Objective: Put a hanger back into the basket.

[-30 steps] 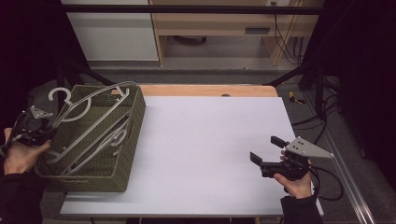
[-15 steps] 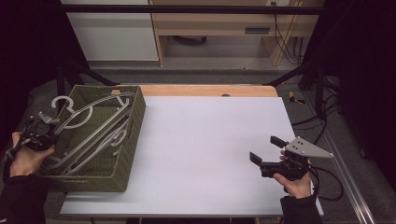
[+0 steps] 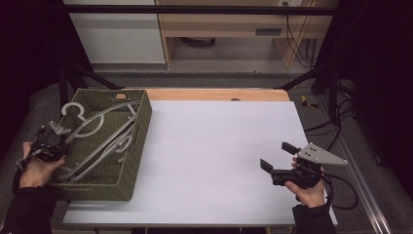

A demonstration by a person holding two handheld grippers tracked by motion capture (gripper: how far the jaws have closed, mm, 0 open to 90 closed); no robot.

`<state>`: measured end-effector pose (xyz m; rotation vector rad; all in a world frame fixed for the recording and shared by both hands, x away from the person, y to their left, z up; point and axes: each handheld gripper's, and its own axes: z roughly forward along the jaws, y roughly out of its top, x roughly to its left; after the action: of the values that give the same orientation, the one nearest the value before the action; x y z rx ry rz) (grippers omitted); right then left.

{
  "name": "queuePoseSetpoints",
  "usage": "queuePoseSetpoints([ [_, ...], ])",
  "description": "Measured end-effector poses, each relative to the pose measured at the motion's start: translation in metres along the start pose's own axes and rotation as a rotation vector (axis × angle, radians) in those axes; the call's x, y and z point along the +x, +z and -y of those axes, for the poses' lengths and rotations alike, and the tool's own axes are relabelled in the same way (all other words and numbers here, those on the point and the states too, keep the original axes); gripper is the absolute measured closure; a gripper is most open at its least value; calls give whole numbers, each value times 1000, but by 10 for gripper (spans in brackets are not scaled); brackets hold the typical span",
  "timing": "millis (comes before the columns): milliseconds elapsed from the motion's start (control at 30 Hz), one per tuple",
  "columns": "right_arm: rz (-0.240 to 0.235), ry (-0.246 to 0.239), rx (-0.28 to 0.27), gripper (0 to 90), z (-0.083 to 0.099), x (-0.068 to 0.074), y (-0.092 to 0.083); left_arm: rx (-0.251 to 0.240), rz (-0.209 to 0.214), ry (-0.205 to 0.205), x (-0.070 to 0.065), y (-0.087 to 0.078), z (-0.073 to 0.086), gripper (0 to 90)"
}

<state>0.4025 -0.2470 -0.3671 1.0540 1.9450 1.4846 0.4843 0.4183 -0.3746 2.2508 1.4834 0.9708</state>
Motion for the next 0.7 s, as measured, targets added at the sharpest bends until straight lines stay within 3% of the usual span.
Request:
queuePoseSetpoints([
  [133, -2, 1, -2, 50, -1, 0, -1, -42, 67, -38, 4, -10, 3, 819],
  [333, 0, -3, -5, 50, -1, 1, -2, -104, 114, -59, 3, -18, 8, 824],
  [700, 5, -3, -14, 50, -2, 0, -4, -177, 135, 26, -19, -41, 9, 800],
])
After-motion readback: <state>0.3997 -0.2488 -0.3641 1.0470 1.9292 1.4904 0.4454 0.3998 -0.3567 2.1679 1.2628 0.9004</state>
